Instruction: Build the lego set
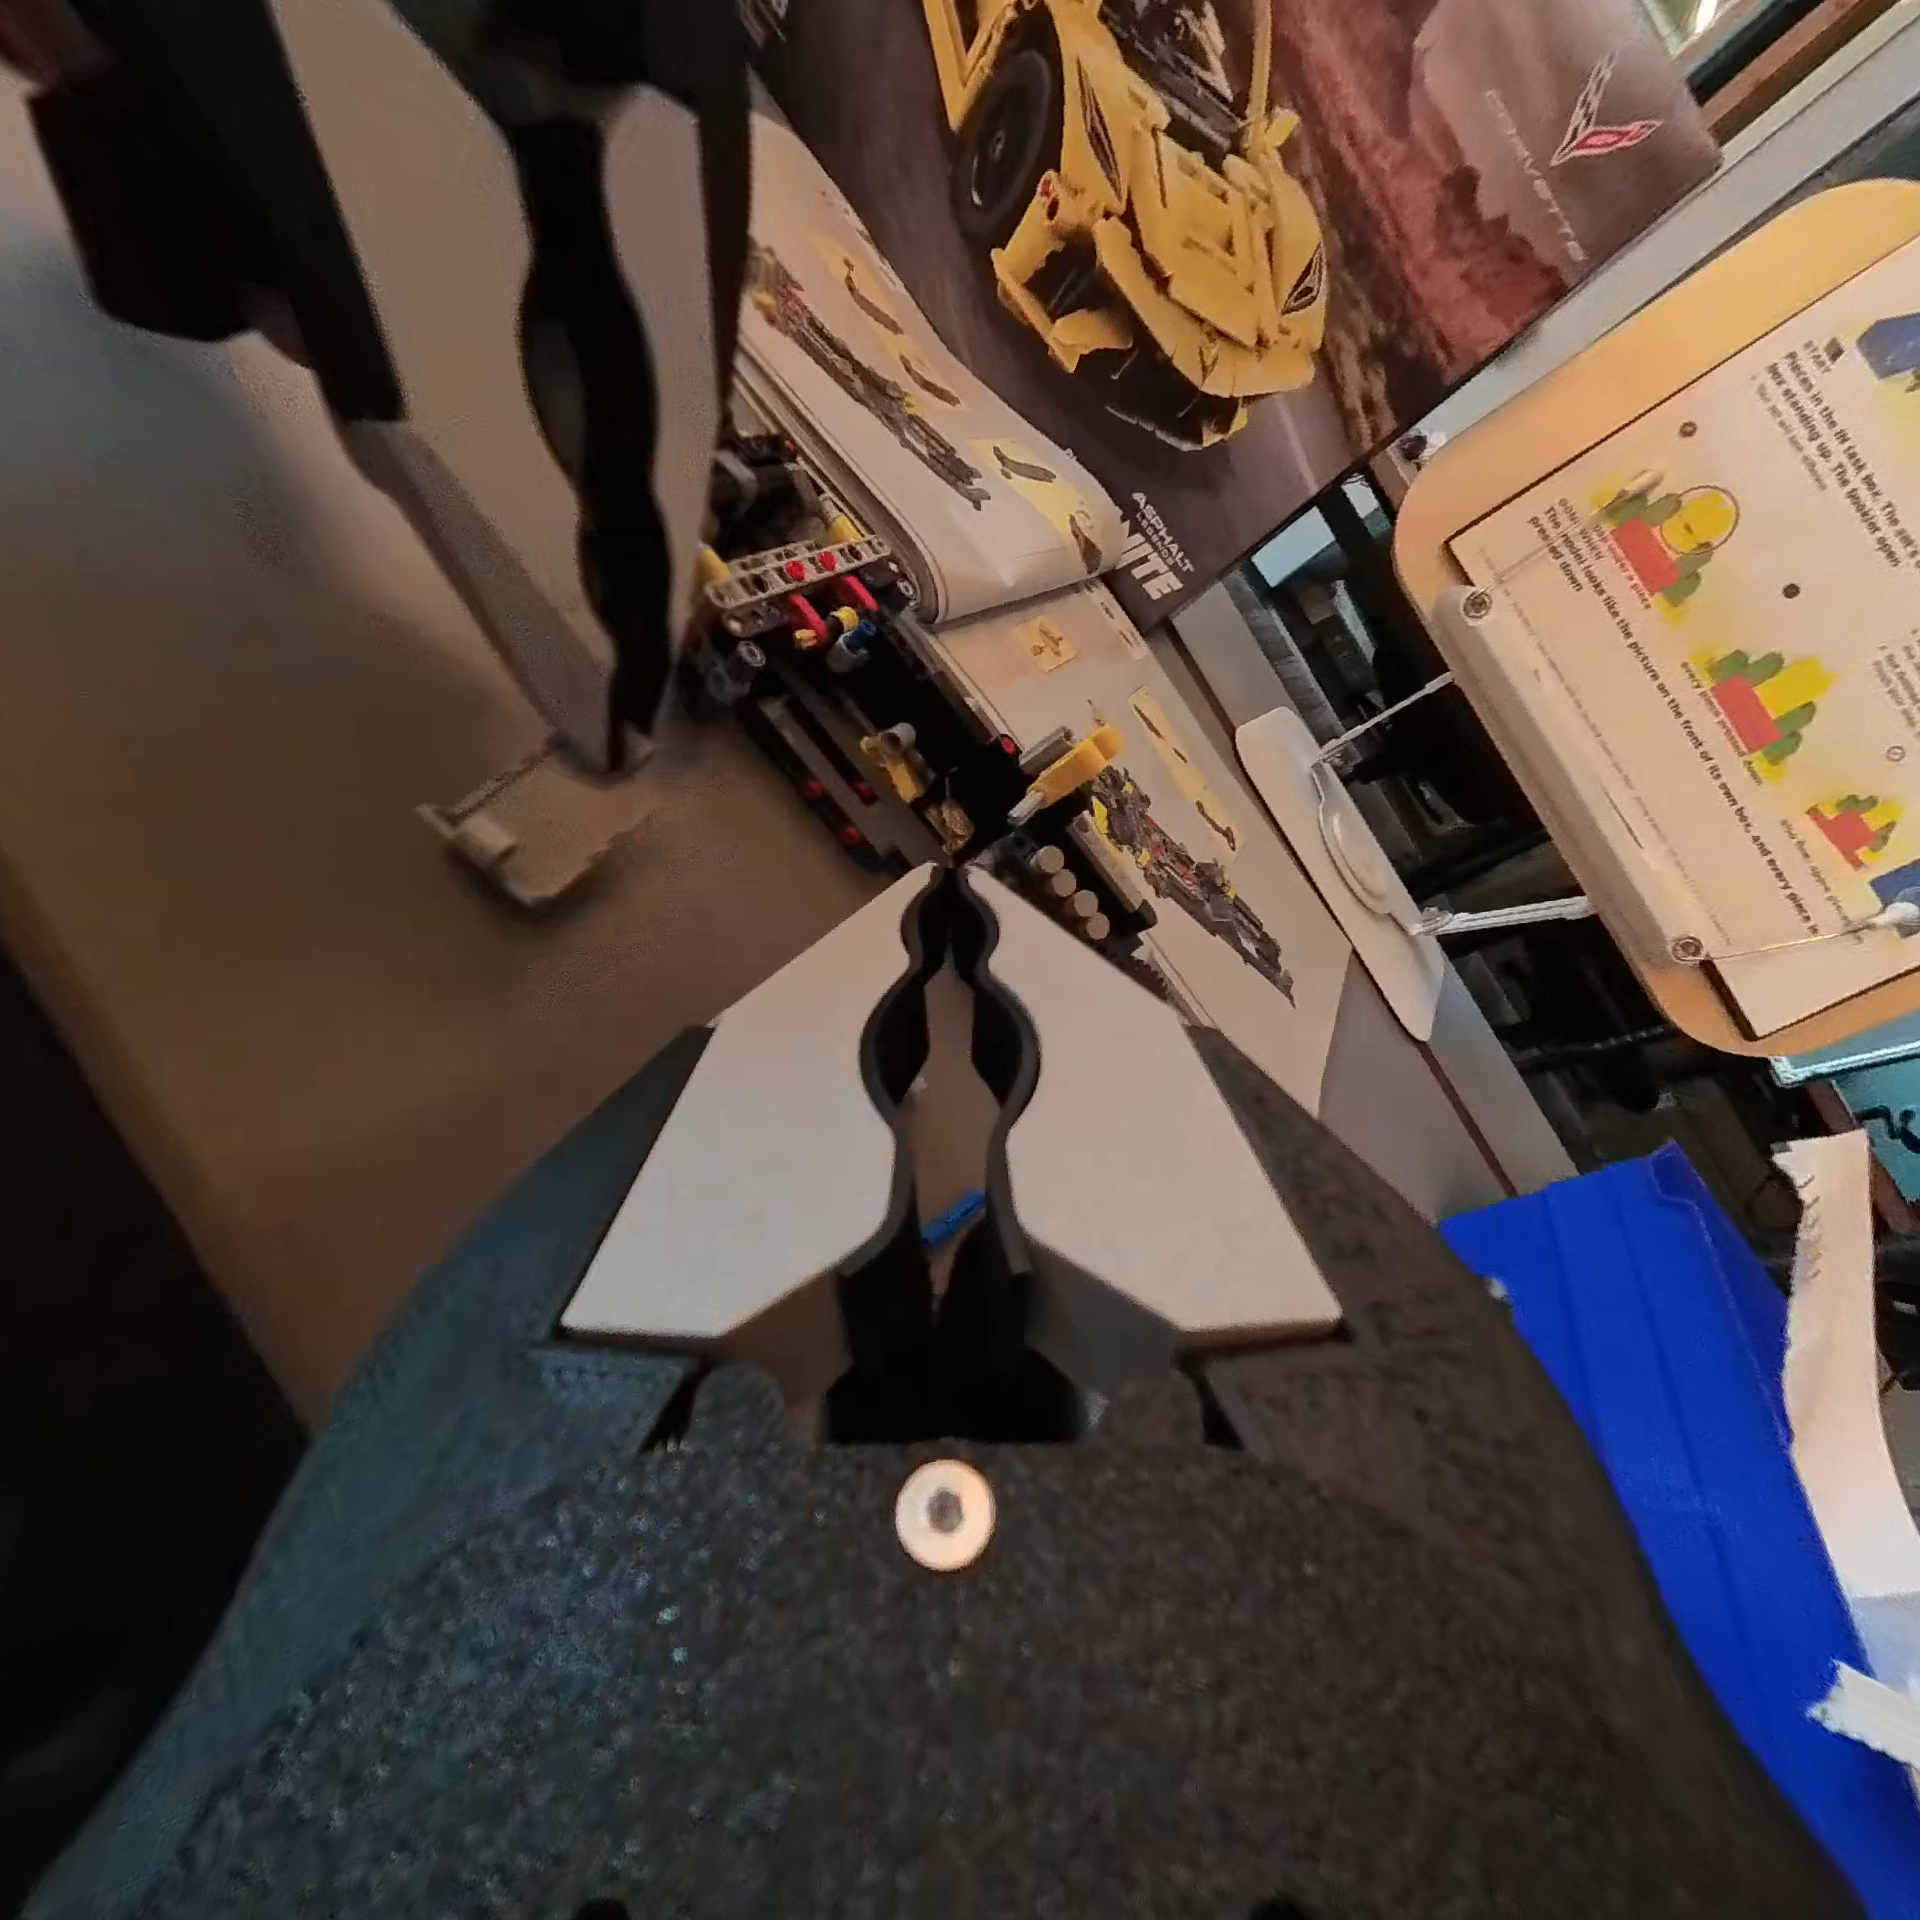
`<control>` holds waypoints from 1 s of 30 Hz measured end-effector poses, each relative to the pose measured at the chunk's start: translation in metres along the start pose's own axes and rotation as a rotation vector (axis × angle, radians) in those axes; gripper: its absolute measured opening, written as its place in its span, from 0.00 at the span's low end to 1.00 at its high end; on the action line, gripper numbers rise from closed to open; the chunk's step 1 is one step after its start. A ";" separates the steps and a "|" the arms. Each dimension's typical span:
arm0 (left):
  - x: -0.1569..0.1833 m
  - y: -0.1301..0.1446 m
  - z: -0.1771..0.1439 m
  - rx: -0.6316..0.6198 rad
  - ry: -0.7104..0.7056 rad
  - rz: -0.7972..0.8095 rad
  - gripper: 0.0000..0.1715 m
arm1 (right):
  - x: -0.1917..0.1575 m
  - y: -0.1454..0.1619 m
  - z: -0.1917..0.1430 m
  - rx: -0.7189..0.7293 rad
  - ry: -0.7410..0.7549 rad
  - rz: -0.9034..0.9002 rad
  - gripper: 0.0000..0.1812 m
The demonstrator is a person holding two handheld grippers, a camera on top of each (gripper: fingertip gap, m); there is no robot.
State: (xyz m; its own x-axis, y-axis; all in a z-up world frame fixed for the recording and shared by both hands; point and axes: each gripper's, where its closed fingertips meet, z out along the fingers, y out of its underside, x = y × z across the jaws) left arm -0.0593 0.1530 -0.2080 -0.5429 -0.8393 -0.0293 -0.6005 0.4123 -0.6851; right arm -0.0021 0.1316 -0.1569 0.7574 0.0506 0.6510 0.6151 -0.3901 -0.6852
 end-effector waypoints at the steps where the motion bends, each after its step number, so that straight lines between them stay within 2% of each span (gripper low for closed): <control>1: -0.001 0.002 -0.001 -0.004 -0.017 -0.017 0.03 | 0.001 0.000 -0.001 0.006 -0.005 0.016 0.00; 7: 0.014 0.010 -0.010 -0.019 -0.025 -0.214 0.03 | 0.004 -0.001 -0.002 0.039 -0.049 0.123 0.00; 11: 0.026 0.016 -0.019 0.020 -0.043 -0.298 0.13 | 0.004 0.000 -0.002 0.043 -0.063 0.144 0.00; 14: 0.026 0.019 -0.027 0.036 -0.098 -0.297 0.14 | 0.004 -0.001 -0.002 0.046 -0.068 0.153 0.00; 18: 0.048 -0.003 -0.027 0.125 -0.099 -0.322 0.15 | 0.005 0.000 -0.002 0.048 -0.071 0.168 0.00; 21: 0.057 -0.005 -0.014 0.074 -0.195 -0.265 0.15 | 0.006 0.000 -0.002 0.050 -0.075 0.182 0.00; 24: 0.052 0.000 -0.005 -0.003 -0.296 -0.227 0.14 | 0.006 0.000 -0.003 0.055 -0.080 0.193 0.00; 30: 0.046 0.009 0.001 -0.075 -0.327 -0.182 0.02 | 0.007 0.000 -0.003 0.059 -0.086 0.205 0.00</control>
State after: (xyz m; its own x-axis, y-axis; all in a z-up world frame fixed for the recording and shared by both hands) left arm -0.0889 0.1179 -0.2160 -0.2146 -0.9650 -0.1511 -0.7176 0.2607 -0.6458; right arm 0.0021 0.1292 -0.1515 0.8822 0.0548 0.4676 0.4561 -0.3456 -0.8201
